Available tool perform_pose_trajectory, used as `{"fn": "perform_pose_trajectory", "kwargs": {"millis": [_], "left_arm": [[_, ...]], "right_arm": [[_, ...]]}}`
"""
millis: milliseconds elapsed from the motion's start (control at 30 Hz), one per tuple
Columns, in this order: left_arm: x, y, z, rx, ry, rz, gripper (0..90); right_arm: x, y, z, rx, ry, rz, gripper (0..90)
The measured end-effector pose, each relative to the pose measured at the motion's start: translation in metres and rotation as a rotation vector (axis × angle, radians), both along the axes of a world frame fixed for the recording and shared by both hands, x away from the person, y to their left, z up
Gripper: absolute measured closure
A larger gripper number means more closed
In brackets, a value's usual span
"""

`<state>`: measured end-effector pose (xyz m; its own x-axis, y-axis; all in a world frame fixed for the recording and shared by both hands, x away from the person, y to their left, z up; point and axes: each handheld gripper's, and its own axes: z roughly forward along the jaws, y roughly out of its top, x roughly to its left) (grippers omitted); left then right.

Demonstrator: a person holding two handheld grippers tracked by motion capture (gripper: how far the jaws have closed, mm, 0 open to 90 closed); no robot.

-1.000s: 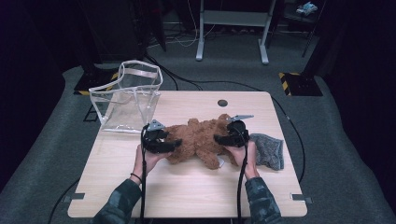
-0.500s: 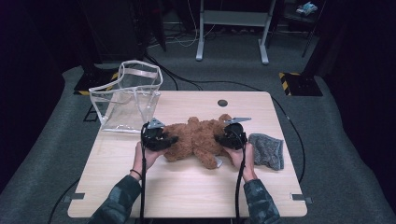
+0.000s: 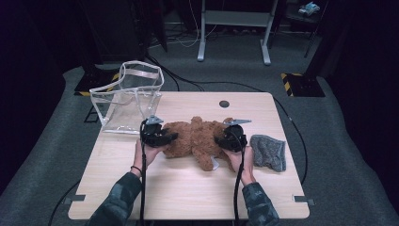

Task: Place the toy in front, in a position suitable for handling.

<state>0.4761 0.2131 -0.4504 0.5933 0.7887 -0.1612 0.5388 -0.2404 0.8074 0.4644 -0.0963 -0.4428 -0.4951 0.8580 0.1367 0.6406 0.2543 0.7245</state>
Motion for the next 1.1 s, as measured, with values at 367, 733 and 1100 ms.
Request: {"fn": "perform_pose_trajectory", "kwargs": {"millis": [367,733,1100], "left_arm": [[-0.019,0.008,0.000,-0.050,-0.050,0.039,28.1],[-0.035,0.016,-0.001,-0.066,-0.039,0.022,26.2],[-0.047,0.022,-0.009,-0.024,-0.037,0.000,20.1]], "right_arm": [[-0.001,-0.010,0.004,-0.030,-0.011,-0.014,40.8],[-0.011,-0.033,0.009,-0.042,-0.013,-0.024,16.9],[-0.026,-0.063,0.011,-0.053,-0.018,-0.073,7.7]]}}
